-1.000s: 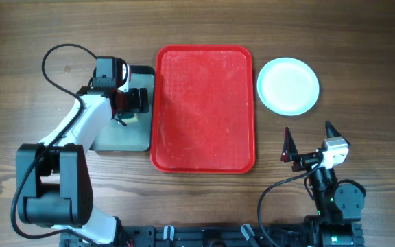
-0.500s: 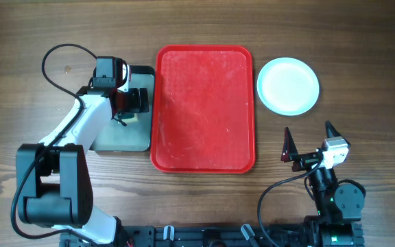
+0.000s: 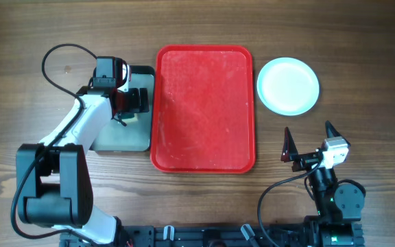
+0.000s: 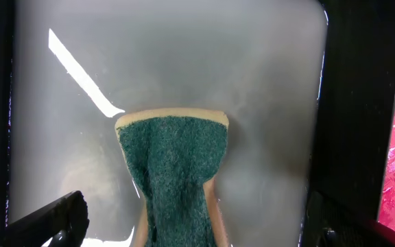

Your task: Clean dirty plates on tray and stack at the side

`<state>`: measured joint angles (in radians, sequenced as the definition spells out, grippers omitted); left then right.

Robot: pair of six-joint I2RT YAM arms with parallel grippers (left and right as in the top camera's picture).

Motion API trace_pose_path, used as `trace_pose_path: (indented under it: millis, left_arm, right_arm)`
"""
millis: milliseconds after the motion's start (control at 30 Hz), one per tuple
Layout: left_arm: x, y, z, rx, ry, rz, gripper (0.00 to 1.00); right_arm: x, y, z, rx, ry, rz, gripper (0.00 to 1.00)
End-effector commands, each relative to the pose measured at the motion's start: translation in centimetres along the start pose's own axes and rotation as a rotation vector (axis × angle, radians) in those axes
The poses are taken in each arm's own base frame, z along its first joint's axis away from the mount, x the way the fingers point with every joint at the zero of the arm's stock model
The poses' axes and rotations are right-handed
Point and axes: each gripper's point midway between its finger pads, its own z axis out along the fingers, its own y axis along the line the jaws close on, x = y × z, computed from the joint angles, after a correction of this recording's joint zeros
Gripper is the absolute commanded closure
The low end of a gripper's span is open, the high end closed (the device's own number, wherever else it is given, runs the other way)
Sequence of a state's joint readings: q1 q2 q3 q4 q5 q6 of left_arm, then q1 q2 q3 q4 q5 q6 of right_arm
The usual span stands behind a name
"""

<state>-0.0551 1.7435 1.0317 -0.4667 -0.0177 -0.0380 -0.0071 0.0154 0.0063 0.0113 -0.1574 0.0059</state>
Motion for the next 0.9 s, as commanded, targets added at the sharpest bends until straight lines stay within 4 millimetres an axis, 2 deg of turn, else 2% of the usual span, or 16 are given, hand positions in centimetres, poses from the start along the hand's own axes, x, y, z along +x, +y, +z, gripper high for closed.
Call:
trace_pose_path:
  millis: [0,133,200,267,367,500,633,767,867]
  left_arm:
    - [0.0,0.1,0.2,-0.007,0.002,0.004,0.0]
    - [-0.4,0.1,-0.8,-0.005,-0.022,0.003,0.0]
    - [-1.2,0.1,-2.0,0.0,-0.061,0.003,0.0]
    - [-2.1,0.0,-3.6,0.005,-0.108,0.001,0.0]
    - [-3.7,-0.5,-7.0,0.039,-0.207,0.001,0.0]
    - [-5.7,-1.4,-13.6,0.103,-0.388,0.009,0.0]
    - [-6.5,-1.4,-20.4,0.123,-0.571,0.012,0.0]
    - [-5.8,-1.2,-26.7,0.138,-0.73,0.015,0.0]
    - [-4.2,-1.0,-29.9,0.143,-0.792,0.016,0.0]
  right_arm:
    - [-0.2,0.5,-0.1,-0.028,-0.012,-0.006,0.0]
    - [-0.2,0.5,-0.1,-0.028,-0.012,-0.006,0.0]
    - [-0.2,0.5,-0.1,-0.028,-0.012,-0.006,0.0]
    - [-0.2,0.5,-0.1,-0.028,-0.011,-0.006,0.0]
    - [-0.2,0.5,-0.1,-0.028,-0.012,-0.006,0.0]
    - [-0.2,0.5,-0.1,-0.028,-0.012,-0.006,0.0]
    - [-0.2,0.5,-0.1,-0.028,-0.012,-0.006,0.0]
    - [-0.2,0.5,-0.1,-0.028,-0.012,-0.005,0.0]
    - [-0.2,0.5,-0.1,-0.028,-0.012,-0.006,0.0]
